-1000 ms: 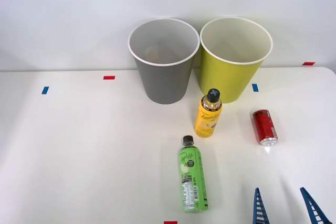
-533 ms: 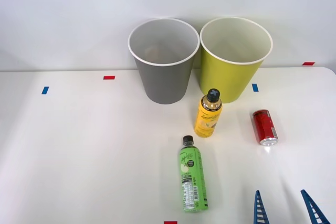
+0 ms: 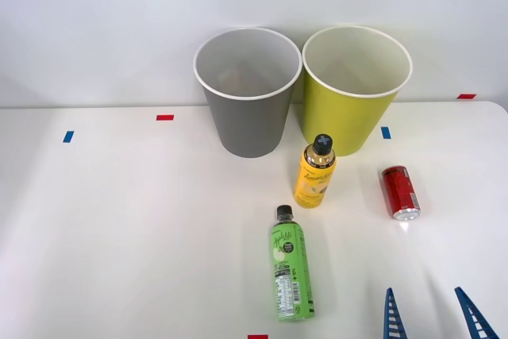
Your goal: Put cans in the gray bin, plastic bottles in the light green bin
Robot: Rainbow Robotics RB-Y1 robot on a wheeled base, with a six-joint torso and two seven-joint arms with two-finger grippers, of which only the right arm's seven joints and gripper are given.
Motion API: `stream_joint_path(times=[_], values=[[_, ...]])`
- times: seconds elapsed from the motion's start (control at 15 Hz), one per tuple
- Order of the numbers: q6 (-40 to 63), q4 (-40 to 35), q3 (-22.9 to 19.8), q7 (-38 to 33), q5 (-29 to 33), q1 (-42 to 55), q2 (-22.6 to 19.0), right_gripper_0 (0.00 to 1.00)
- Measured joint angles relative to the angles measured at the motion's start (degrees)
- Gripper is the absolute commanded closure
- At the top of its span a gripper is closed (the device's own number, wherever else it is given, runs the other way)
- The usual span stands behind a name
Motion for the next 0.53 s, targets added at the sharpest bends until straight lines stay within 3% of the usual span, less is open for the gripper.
stream_joint_path(times=[0.53], values=[[0.00,0.00,0.00,0.00,0.00,0.00,0.00,0.00]])
